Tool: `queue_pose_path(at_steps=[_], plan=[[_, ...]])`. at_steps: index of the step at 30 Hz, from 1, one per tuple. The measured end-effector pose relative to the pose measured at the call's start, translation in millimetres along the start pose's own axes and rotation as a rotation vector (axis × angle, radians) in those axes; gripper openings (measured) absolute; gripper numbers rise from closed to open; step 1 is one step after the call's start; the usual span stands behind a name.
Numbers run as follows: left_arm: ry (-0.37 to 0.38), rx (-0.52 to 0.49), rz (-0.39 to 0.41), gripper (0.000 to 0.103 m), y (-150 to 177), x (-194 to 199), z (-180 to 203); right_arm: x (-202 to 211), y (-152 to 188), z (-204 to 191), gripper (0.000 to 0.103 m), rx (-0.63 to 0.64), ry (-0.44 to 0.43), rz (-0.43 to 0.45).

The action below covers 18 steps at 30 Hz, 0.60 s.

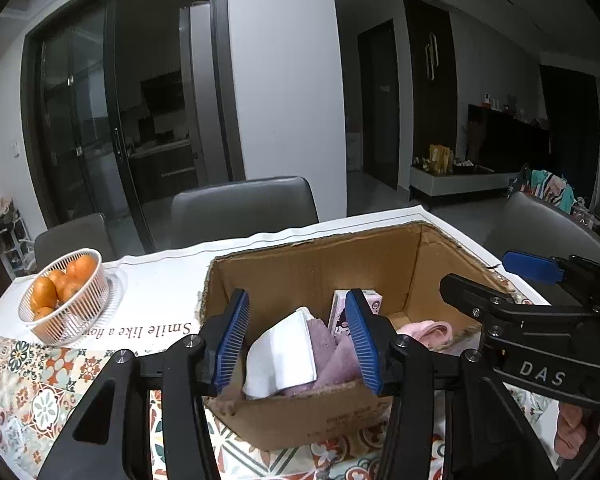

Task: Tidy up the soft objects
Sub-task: 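Open both tools to drop the packet and cloth into the box, then withdraw both open tools back toward the grey pouch and white cloth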

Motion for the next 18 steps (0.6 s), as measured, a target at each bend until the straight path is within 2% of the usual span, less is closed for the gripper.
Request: queue_pose_path(at_steps=[9,18], plan=[[-0.003,0.016,0.043,0.053,5.3,44.1,-5.3,35.7,6.2,-4.8,0.078,-0.021,0.001,0.051],[-0.008,0.028,0.067,0.054,24.4,85.5,-13.3,73.1,19.8,-16.0,0.078,0.001,0.002,0.087]])
Point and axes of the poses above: each gripper's, at about its wrist camera, not at the fingertips, and x roughly against the way its jaws point, z to its right, y to its underside, the point moved 6 cm from there along -x, roughly the way its jaws point, and after that the axes turned 8 degrees about -z, right-handed, at the moved point
